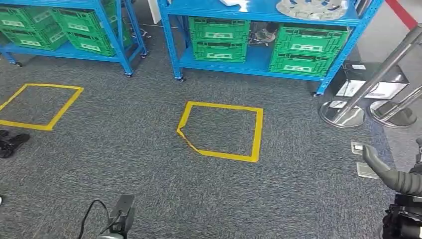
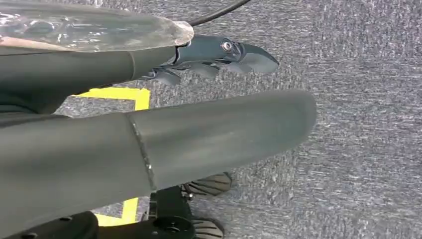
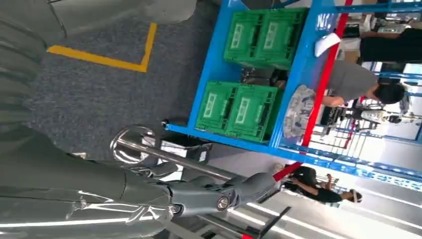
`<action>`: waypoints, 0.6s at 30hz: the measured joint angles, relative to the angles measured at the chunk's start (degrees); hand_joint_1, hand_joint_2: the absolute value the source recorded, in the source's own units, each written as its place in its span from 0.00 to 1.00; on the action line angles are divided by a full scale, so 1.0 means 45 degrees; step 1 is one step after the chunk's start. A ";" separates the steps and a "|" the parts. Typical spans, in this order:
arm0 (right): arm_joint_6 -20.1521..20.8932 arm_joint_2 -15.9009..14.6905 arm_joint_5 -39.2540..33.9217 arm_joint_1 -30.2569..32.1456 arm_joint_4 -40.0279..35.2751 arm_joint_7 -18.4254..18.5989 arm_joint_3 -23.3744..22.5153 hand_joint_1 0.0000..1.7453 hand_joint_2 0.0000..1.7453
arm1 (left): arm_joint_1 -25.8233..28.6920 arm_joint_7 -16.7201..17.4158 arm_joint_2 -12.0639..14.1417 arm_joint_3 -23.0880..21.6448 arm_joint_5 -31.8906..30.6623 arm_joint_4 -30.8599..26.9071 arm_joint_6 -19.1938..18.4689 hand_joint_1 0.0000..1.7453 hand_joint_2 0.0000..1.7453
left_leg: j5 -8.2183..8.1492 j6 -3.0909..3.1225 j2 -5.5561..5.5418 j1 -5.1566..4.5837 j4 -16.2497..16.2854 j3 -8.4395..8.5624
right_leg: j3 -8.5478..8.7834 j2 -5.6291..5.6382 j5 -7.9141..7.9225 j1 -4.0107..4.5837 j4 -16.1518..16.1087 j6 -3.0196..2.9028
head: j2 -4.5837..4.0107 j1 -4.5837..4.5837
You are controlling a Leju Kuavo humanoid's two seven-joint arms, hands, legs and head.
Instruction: Take the parts from the cabinet and place them on the table.
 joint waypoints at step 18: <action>0.0078 0.0053 -0.0010 0.0170 0.0121 -0.0082 -0.0102 0.00 1.00 | -0.0041 0.0092 -0.0029 -0.0005 0.0010 0.0000 0.0005 0.00 0.00 | -0.0298 -0.0164 -0.0023 0.0055 -0.0302 0.0442 | -0.0773 0.0084 0.0341 -0.0032 0.0319 -0.0046 | 0.0000 0.0034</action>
